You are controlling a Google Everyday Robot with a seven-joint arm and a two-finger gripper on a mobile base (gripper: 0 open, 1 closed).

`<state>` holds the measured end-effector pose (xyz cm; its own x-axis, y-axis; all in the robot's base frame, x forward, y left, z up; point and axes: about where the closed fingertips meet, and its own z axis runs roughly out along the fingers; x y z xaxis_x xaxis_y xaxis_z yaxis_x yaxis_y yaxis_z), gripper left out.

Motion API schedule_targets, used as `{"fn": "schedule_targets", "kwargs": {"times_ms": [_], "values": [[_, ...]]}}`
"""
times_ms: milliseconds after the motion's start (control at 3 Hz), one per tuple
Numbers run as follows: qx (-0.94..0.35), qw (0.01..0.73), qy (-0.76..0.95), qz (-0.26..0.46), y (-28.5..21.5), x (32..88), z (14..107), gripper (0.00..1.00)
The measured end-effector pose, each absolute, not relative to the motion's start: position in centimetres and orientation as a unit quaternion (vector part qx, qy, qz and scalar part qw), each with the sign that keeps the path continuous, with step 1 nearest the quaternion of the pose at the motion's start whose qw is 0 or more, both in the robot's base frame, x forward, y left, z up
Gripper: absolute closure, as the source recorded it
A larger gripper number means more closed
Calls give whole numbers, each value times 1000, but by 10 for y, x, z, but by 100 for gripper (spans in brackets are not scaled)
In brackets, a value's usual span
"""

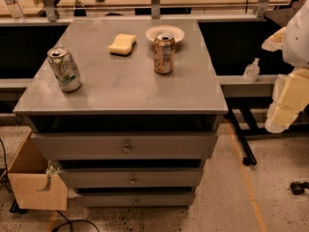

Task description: Move orange can near 7up can

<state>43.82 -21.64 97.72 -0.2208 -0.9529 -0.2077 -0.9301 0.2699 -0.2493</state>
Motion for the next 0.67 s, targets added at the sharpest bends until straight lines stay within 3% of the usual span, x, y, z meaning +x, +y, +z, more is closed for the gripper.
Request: {"fn": "schedule_targets", "kwargs": {"times_ms": [333, 667], "values": [[-603, 161, 780, -36, -216, 438, 977, 0], [-599, 178, 781, 3, -208, 472, 965, 0]]}}
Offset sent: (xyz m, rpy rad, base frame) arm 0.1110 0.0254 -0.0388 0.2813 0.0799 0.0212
